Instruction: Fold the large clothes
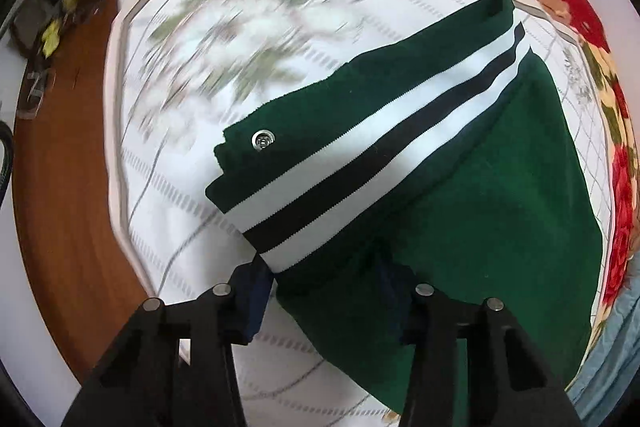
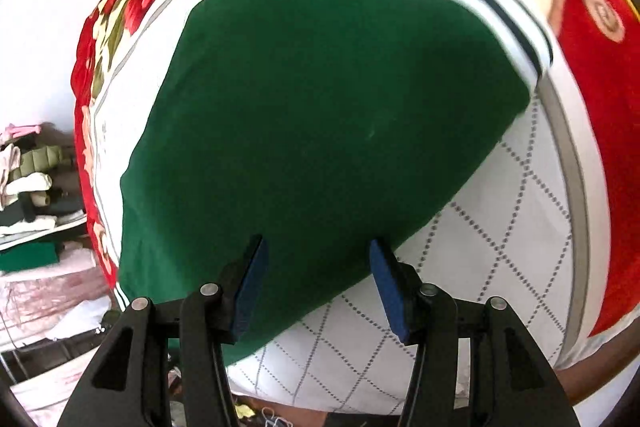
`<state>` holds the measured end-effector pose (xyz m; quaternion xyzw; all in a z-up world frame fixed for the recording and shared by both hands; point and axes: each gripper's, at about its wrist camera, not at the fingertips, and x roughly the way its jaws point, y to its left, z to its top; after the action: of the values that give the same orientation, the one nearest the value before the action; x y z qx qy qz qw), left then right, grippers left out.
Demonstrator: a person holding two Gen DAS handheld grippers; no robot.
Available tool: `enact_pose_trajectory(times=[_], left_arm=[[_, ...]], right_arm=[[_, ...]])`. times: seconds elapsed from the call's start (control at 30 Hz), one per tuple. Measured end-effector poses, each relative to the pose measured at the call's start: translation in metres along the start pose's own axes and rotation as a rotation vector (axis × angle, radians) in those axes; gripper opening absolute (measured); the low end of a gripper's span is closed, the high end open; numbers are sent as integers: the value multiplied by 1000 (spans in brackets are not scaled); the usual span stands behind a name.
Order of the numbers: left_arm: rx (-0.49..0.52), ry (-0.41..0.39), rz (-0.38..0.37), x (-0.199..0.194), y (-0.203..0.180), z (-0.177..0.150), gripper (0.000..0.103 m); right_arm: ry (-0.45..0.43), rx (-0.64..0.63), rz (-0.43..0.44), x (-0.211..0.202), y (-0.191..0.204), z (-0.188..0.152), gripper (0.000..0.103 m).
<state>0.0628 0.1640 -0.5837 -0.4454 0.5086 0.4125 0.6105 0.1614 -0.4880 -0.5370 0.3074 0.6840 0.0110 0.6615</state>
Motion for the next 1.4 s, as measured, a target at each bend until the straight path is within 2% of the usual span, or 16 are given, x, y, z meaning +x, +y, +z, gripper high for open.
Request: enact_pose_trajectory(times=[0.17, 0.3, 0.43, 0.5, 0.6, 0.73, 0.93, 1.0, 1.03, 1.07, 1.2, 1.23, 1.27, 1.3, 1.33, 1.4], left_arm=[[164, 3, 127, -24, -34, -8, 49], [380, -102, 173, -57, -75, -40, 96], [632, -190, 167, -68, -131, -67, 102], [736, -189, 135, -53, -174, -85, 102], [860, -170, 78, -27, -222, -116, 102], [1012, -161, 85, 4, -278, -155, 102], [1084, -169, 99, 22, -298, -154, 103], [1087, -175, 102, 18, -292, -153, 103], [1090, -176, 107, 11, -295, -168, 103], [1093, -177, 113, 11, -296, -167, 103], [1091, -173, 122, 18, -306, -164, 103], [1090, -172, 121, 17, -305, -166, 103], [1089, -173, 122, 17, -306, -166, 103], [1088, -176, 121, 17, -305, -167, 103], [1085, -177, 120, 17, -306, -167, 103], [1080, -181, 118, 17, -306, -168, 103]], right_arm=[[6, 80, 28, -4, -28, -4, 65], [0, 186, 74, 1, -60, -8, 65], [-87, 230, 139, 13, -90, 6, 66], [-129, 217, 164, 20, -98, 19, 66], [-180, 210, 268, 29, -111, 36, 67], [-204, 212, 426, 47, -112, 52, 68], [-230, 273, 608, 75, -100, 70, 66], [-210, 278, 628, 78, -93, 77, 38], [-211, 272, 643, 75, -87, 79, 23], [-241, 246, 659, 67, -81, 79, 22], [-271, 112, 646, 49, -54, 83, 25], [-244, 122, 599, 58, -53, 88, 39], [-200, 149, 575, 71, -55, 94, 65], [-169, 182, 583, 83, -58, 97, 70], [-163, 200, 622, 89, -60, 100, 70], [-165, 167, 610, 89, -51, 105, 57]])
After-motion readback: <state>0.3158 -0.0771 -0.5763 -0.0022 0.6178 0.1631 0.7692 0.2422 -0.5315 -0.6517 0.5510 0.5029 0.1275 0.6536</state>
